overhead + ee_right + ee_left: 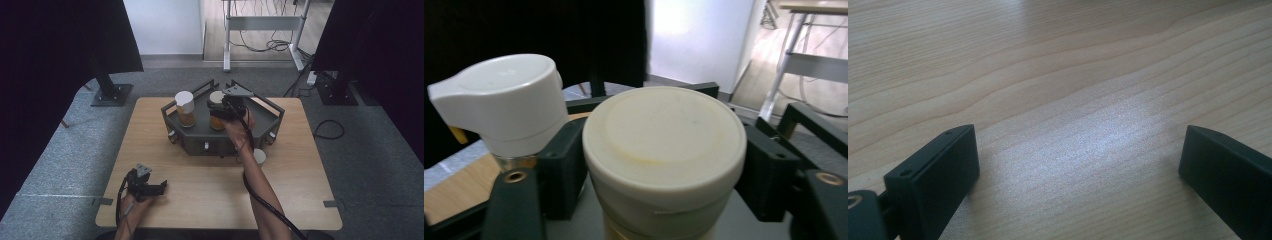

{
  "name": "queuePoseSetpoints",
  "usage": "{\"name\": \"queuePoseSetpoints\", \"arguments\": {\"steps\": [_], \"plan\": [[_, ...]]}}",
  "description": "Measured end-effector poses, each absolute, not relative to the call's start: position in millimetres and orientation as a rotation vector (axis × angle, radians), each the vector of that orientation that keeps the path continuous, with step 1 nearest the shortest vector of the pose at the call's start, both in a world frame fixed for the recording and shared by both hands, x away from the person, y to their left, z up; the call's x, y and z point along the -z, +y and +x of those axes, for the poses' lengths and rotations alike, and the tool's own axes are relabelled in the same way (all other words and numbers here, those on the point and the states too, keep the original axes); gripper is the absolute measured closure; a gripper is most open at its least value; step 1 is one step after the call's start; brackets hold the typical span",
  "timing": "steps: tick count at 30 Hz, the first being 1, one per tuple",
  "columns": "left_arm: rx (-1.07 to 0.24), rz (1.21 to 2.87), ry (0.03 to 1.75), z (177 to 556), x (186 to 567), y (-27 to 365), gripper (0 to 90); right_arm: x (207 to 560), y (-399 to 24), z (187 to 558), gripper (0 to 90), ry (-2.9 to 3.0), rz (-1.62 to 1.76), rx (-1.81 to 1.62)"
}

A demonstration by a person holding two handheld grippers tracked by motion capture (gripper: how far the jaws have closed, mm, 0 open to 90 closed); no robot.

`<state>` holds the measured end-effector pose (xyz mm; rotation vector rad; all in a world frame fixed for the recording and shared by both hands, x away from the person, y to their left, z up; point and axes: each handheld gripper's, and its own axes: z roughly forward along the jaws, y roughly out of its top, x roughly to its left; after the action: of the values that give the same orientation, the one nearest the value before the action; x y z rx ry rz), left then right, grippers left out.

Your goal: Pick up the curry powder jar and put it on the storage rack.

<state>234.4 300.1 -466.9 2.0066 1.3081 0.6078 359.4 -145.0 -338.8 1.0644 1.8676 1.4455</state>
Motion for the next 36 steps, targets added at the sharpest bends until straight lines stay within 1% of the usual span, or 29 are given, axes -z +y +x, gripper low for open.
{"name": "queuePoseSetpoints", "arguments": {"steps": [5,8,9,20,36], "plan": [[-0.608,2.007,1.308,234.4,466.8,300.2,2.5,337.1,-145.1,361.5,9.2,1.891,1.069,-1.448],[-0.608,2.007,1.307,234.3,466.9,300.1,2.4,335.9,-142.6,361.3,2.5,1.892,1.090,-1.422],[-0.608,2.007,1.307,234.3,466.9,300.1,2.4,336.2,-142.0,360.7,1.6,1.887,1.095,-1.416],[-0.608,2.007,1.307,234.2,466.9,299.9,2.3,333.0,-146.4,347.6,1.5,1.874,1.073,-1.421],[-0.609,2.005,1.311,233.9,466.9,299.1,2.2,324.4,-157.6,316.1,2.4,1.877,1.018,-1.410]]}}
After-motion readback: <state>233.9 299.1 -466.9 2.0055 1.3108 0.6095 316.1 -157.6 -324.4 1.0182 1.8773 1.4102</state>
